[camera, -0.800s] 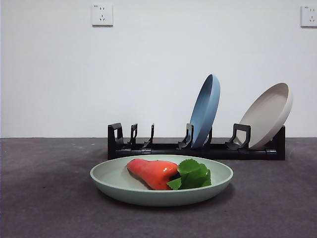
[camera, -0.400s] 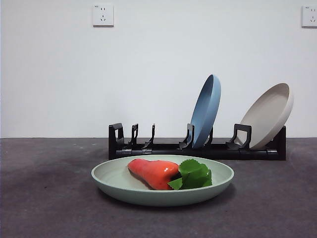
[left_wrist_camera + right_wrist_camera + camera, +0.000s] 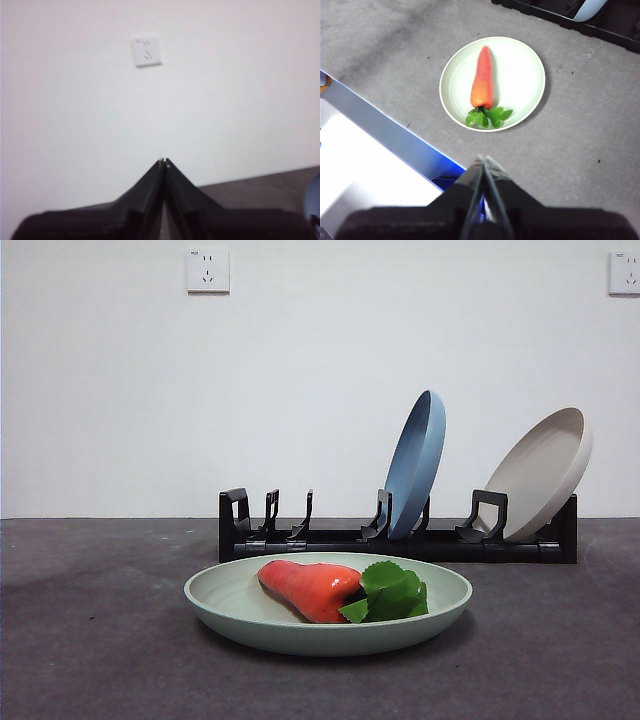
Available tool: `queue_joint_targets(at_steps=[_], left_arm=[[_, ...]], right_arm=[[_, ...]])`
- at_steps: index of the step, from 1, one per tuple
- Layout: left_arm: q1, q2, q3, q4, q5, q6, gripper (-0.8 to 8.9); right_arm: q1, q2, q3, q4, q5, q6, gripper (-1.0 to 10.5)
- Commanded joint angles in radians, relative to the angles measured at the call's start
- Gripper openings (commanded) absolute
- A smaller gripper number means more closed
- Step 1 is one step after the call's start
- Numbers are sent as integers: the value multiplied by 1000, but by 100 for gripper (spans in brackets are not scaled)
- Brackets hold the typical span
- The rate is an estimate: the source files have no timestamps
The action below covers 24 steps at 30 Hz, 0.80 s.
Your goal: Take the green plate from the plate rack,put the plate on the table,take the carrot from the table,put the carrot in the plate
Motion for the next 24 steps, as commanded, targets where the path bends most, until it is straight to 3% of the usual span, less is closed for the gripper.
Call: queue_joint_targets(at_steps=[1,16,24], left_arm=[[51,-58,-154,64,16,21,-3],[208,-404,-696,80,16,-17,-3],[212,-511,-829,15,16,-92,-3]], right_arm=[[2,-2,-4,3,-1,9,3],[2,-2,-4,2,-1,9,3],[2,-2,-4,2,-1,9,3]])
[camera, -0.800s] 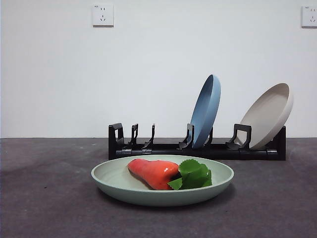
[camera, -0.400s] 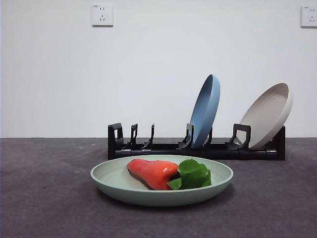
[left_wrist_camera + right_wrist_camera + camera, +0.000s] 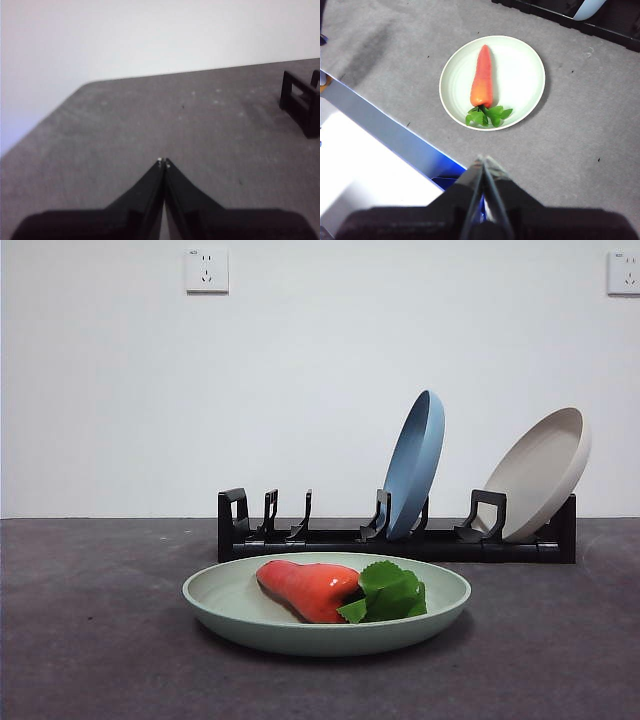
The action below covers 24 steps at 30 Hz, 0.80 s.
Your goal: Take the green plate from the plate rack,put the plate on the table,take the carrot from the table,put the carrot in the plate
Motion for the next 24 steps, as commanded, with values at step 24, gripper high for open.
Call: queue_joint_targets(at_steps=[24], left_arm=[[3,-39,-14,-95,95,-63,-3]], right_arm=[[2,-2,-4,4,0,9,3]])
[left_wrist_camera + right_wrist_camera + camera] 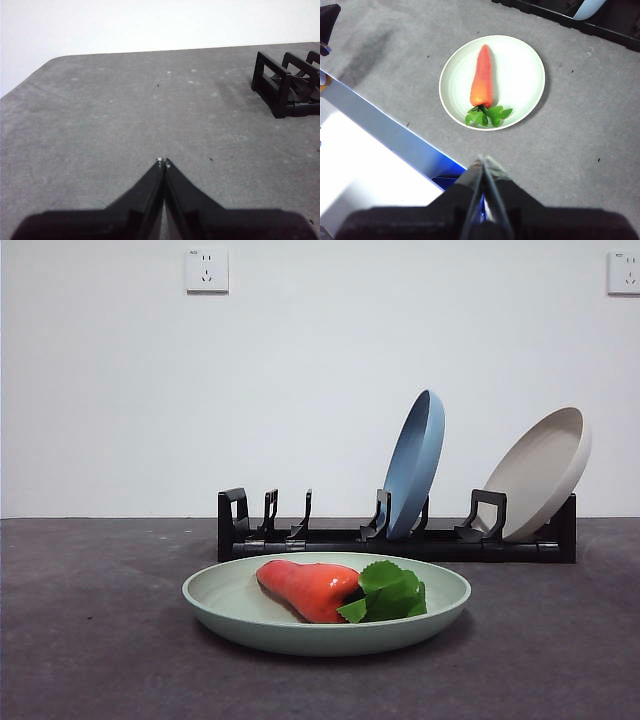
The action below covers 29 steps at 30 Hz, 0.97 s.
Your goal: Take the green plate from the plate rack,put the plate on the table,take the carrot from the table,put the carrot in the plate
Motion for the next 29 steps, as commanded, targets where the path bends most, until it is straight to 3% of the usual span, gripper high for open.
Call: queue_joint_targets(at_steps=[1,9,13,15,24,27,29], left_arm=[[3,-4,-14,3,6,-6,-3],[3,-4,-14,3,6,-6,-3],[3,-4,-14,3,6,-6,-3],[3,-4,-14,3,6,-6,-3],[3,-4,-14,3,9,-6,-3],[3,-4,-14,3,9,-6,-3],[3,-4,-14,3,9,-6,-3]], right_arm=[[2,-2,-4,5,-1,9,3],[2,-2,-4,5,1,7,0],[-41,-23,-4,13,135,-47,1],[-89,-37,-4,13,156,-47,1],[-517,-168,-4,5,132,-50,1],[-687,-250,-7,50,129,-135,1],[-735,-311,-46,175,122,-157,1]])
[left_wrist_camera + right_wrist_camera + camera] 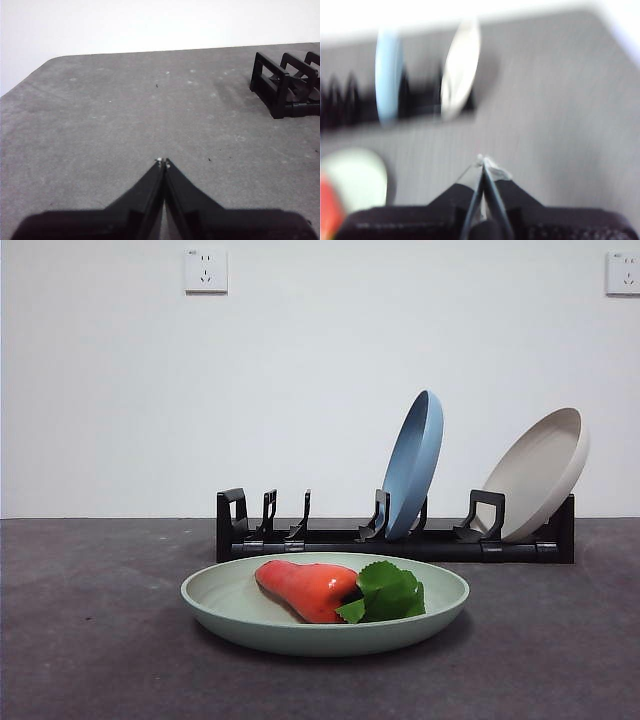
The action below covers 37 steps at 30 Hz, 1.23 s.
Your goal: Take the green plate from the plate rack,put the plate on the table,take the carrot from the table,put the carrot in the plate
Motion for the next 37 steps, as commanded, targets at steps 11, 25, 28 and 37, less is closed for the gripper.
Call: queue_joint_targets(at_steps=[11,25,28,37], left_arm=[[3,-4,-14,3,5,-4,-3],[3,-4,-14,3,6,-4,-3],[3,-4,-14,3,5,-4,-3],[3,-4,-14,3,6,-4,-3]], right_arm=[[-106,-343,-735,797,-261,-20,1],[-104,-512,-1151,1035,-259,-24,1],[-103,-512,-1170,1018,-265,-26,1],[-104,-512,-1170,911,-263,-29,1]])
